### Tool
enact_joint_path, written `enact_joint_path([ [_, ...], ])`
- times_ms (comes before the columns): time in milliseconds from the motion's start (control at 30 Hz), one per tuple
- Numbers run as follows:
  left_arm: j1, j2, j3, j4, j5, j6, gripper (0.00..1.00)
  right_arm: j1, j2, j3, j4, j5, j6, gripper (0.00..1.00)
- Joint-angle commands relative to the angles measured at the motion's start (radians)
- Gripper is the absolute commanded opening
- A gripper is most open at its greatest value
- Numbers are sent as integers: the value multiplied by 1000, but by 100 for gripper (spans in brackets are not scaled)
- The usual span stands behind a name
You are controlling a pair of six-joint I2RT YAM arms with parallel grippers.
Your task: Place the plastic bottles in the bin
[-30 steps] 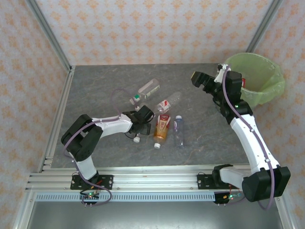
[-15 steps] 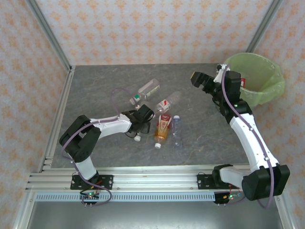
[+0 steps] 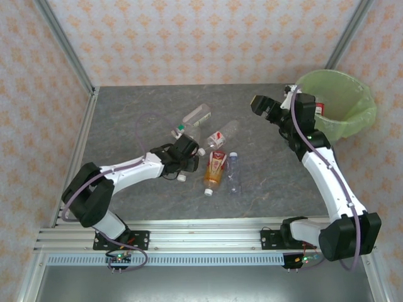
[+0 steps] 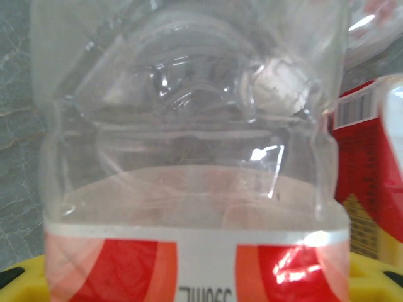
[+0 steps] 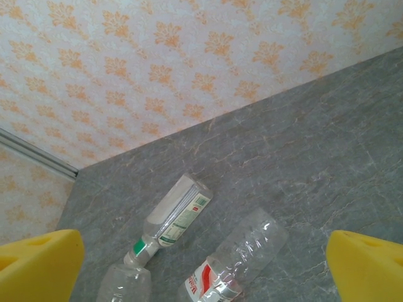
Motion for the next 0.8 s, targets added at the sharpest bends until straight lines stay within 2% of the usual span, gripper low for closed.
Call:
enact_joint_path([
  [0, -20, -43, -4, 48, -10, 45, 50, 10, 11, -29, 38, -45, 45, 99],
  [133, -59, -66, 19, 64, -30, 91, 50, 26, 10, -55, 89, -155, 49, 99],
  [333, -115, -105, 45, 130, -33, 168, 50, 70, 18, -71, 102, -189, 75, 99],
  [533, -121, -77, 115, 183, -28, 262, 50, 123, 39, -80, 148, -303, 92, 99],
  [767, -118, -37, 172, 274, -13, 303, 50, 151, 54, -75, 182, -330, 102, 99],
])
